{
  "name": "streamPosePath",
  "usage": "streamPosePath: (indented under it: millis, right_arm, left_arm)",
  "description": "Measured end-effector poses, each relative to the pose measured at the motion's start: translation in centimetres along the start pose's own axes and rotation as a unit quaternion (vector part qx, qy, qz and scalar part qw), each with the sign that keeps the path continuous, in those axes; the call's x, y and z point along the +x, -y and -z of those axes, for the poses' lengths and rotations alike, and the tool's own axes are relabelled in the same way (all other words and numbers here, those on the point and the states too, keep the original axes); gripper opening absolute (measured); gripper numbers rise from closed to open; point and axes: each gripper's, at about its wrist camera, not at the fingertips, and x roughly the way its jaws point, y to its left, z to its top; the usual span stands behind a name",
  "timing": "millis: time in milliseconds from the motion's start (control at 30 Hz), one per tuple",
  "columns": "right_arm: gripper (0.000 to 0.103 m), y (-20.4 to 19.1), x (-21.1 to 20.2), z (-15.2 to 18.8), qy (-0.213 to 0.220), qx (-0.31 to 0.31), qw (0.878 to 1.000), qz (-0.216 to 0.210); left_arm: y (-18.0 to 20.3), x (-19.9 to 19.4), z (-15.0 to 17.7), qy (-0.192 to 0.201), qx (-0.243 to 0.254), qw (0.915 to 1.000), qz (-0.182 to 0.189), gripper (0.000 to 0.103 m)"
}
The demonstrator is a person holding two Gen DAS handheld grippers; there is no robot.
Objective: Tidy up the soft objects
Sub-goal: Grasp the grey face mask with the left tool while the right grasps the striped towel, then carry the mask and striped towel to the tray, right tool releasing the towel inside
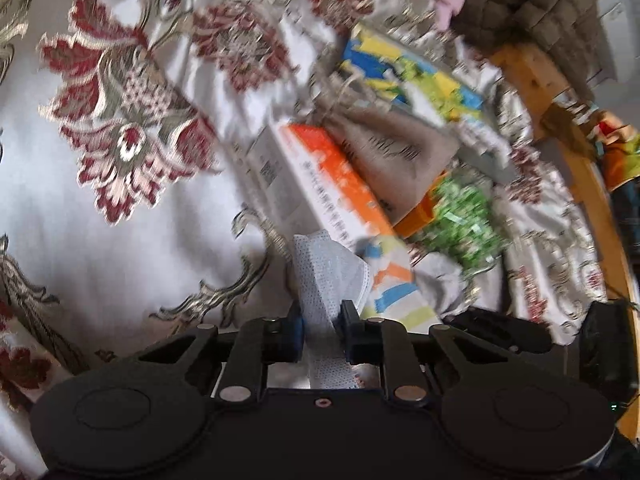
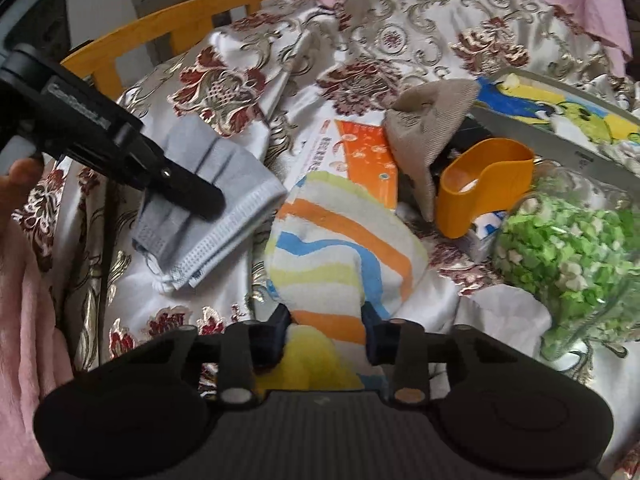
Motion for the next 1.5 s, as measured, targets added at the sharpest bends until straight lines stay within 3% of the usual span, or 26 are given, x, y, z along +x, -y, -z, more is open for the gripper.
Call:
streamPosePath:
  millis: [567, 967, 1267, 1500]
  right_arm:
    - [0.032, 0.8, -7.5, -0.2, 0.126, 0.069, 0.990, -0.014]
    - [0.032, 2.1, -10.9, -0.5, 0.189, 0.080, 0.979, 0.019]
    - [0.033, 4.4, -12.2, -2.3, 0.230, 0.083, 0.968, 0.047]
    - [0.033, 9.2, -11.8, -6.3, 0.254, 0.091, 0.961, 0.066]
  left_arm:
    - [2.3, -3.9, 0.7, 0.122, 0.054, 0.9899, 0.047, 0.019]
    - [4.9, -5.2, 1.6, 0.197, 0.125, 0.9708, 0.054, 0.019]
    - [8.1, -5.2, -0.5, 0.245, 0.148, 0.9580, 0.018, 0.019]
    - [11.7, -2.4, -4.6, 0.253, 0.178, 0.9508, 0.014, 0.019]
